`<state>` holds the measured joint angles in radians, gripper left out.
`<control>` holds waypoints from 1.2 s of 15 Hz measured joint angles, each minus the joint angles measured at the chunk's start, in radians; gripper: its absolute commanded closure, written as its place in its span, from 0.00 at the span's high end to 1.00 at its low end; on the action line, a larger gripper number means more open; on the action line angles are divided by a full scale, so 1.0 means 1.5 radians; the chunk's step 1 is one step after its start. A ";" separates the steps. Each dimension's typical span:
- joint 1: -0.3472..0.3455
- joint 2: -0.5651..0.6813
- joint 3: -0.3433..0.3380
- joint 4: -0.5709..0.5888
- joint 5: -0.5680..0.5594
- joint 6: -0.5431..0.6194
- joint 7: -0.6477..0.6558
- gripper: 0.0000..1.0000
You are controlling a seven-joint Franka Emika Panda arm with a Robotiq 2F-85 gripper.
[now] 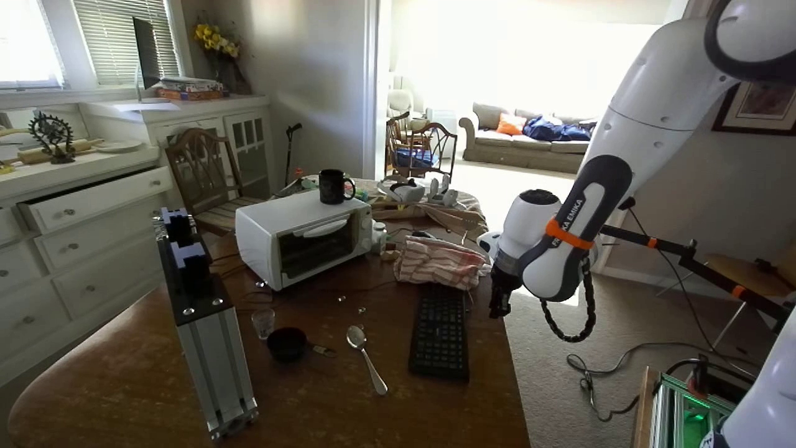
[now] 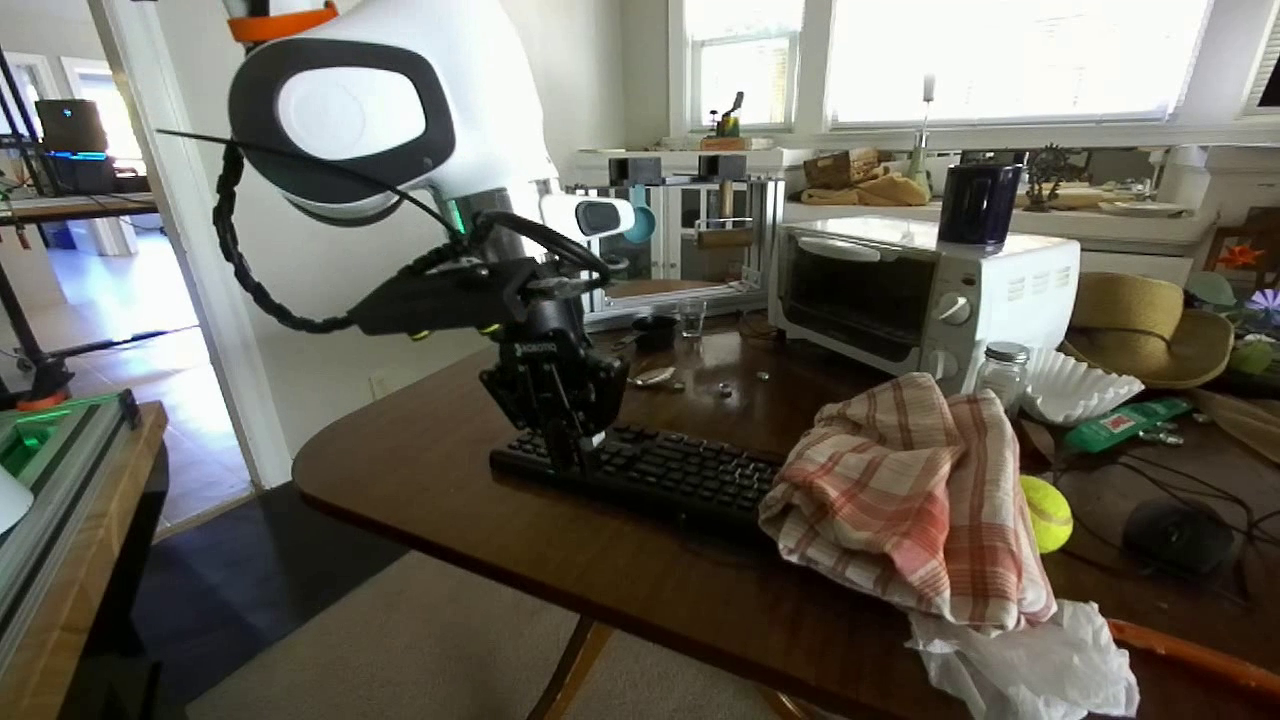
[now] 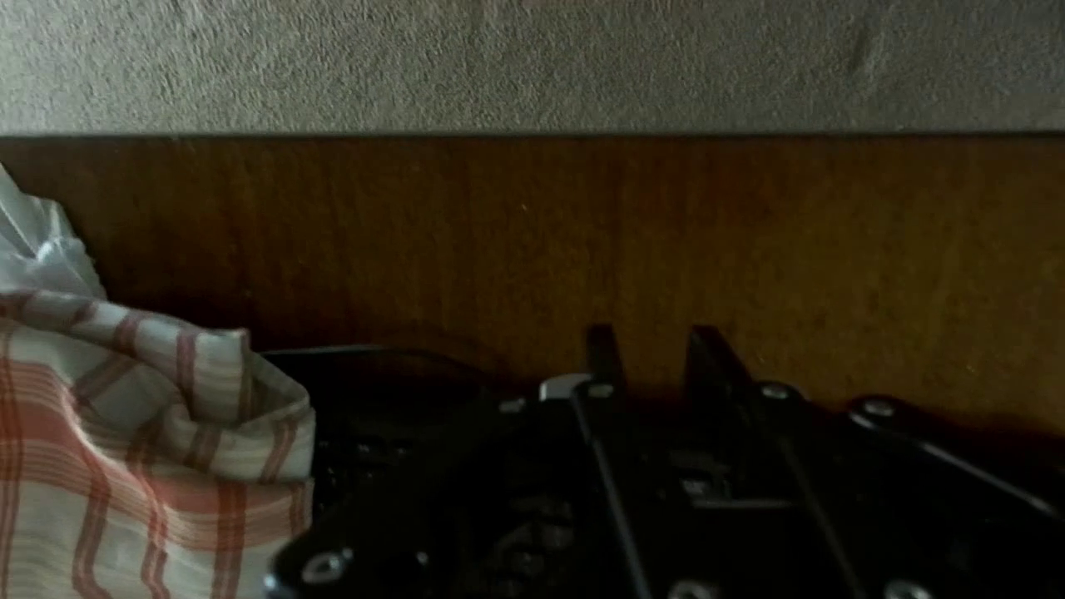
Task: Move the keyboard forward
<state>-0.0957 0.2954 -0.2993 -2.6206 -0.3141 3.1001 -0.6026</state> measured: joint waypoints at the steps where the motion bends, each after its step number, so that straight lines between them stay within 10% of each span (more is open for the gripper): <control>1: 0.015 0.023 -0.032 0.017 -0.024 0.000 0.010 0.00; 11: 0.040 0.094 -0.079 0.077 -0.056 0.004 0.061 0.00; 18: -0.049 0.104 0.013 0.062 -0.053 0.007 0.067 0.00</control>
<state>-0.1696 0.4509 -0.2794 -2.5269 -0.3939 3.1099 -0.5019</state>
